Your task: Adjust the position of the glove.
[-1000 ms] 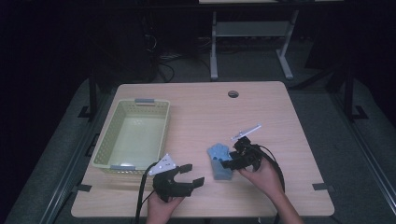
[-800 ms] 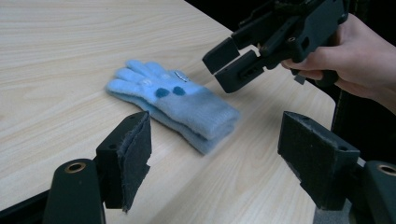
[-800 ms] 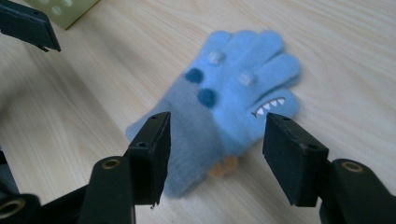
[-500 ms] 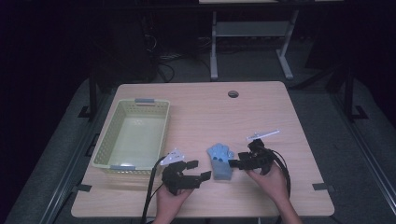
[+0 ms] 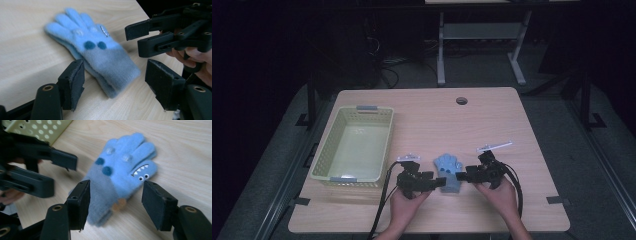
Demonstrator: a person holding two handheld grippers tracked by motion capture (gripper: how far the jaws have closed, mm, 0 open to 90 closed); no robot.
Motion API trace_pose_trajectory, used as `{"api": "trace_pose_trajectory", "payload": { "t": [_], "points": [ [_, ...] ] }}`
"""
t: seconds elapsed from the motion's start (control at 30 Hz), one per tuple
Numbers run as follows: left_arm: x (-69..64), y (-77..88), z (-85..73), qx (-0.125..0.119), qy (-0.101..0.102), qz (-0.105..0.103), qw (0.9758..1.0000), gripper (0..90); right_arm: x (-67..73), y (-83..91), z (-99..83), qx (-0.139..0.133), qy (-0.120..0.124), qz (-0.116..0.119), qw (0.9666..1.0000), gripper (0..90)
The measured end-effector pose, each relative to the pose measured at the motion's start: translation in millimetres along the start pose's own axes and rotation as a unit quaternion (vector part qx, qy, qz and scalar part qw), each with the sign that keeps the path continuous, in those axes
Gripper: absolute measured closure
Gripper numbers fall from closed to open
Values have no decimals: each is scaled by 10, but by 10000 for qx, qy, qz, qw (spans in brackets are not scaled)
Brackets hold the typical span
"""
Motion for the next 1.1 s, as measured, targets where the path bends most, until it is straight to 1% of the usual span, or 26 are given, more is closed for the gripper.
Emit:
{"api": "trace_pose_trajectory", "payload": {
  "t": [0.03,0.1,0.17,0.2,0.23,0.37,0.43,0.5,0.57,0.7,0.83,0.9,0.93,1.03,1.1],
  "points": [
    [16,-23,-2,56,91,-19,9999,333,2,-8,2,-29,-44,26,10000,400],
    [44,-50,-4,96,168,-34,9998,338,1,-19,-5,-41,-160,69,9998,404],
    [63,-79,-8,179,377,-69,9991,351,-9,-25,-19,-65,-201,81,9997,411],
    [69,-91,-8,199,433,-95,9988,355,-21,-30,-29,-54,-204,97,9997,411],
    [75,-100,-7,215,479,-125,9985,367,-27,-39,-40,-49,-267,110,9996,412],
    [96,-126,-11,275,545,-110,9981,391,-68,-65,-69,-80,-491,243,9985,430],
    [105,-139,-21,318,560,-84,9979,396,-93,-79,-80,-109,-575,306,9978,434],
    [100,-150,-35,353,547,-104,9978,405,-107,-102,-94,-87,-643,324,9974,437],
    [87,-153,-42,370,464,-75,9982,414,-110,-125,-109,-46,-610,295,9977,450],
    [90,-160,-39,385,415,-56,9984,437,-105,-161,-126,15,-604,251,9979,471],
    [78,-175,-54,421,344,-78,9985,495,-89,-197,-139,46,-602,245,9979,510],
    [83,-181,-58,450,282,-108,9985,522,-68,-211,-146,31,-643,240,9976,538],
    [85,-183,-57,454,299,-105,9985,532,-67,-219,-149,14,-618,220,9978,551],
    [86,-195,-55,494,309,-144,9982,557,-50,-236,-165,-28,-643,215,9977,589],
    [80,-204,-60,510,281,-159,9982,579,-43,-250,-168,-57,-636,217,9977,609]
  ]
}}
Point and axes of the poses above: each handheld gripper's, and its own axes: y roughly backward along the jaws, z roughly out of its top, x roughly to its left, the point moved 5 cm from there along -y, roughly forward along the jaws, and after that the axes turned 13 degrees about z, right-handed, at the moved point
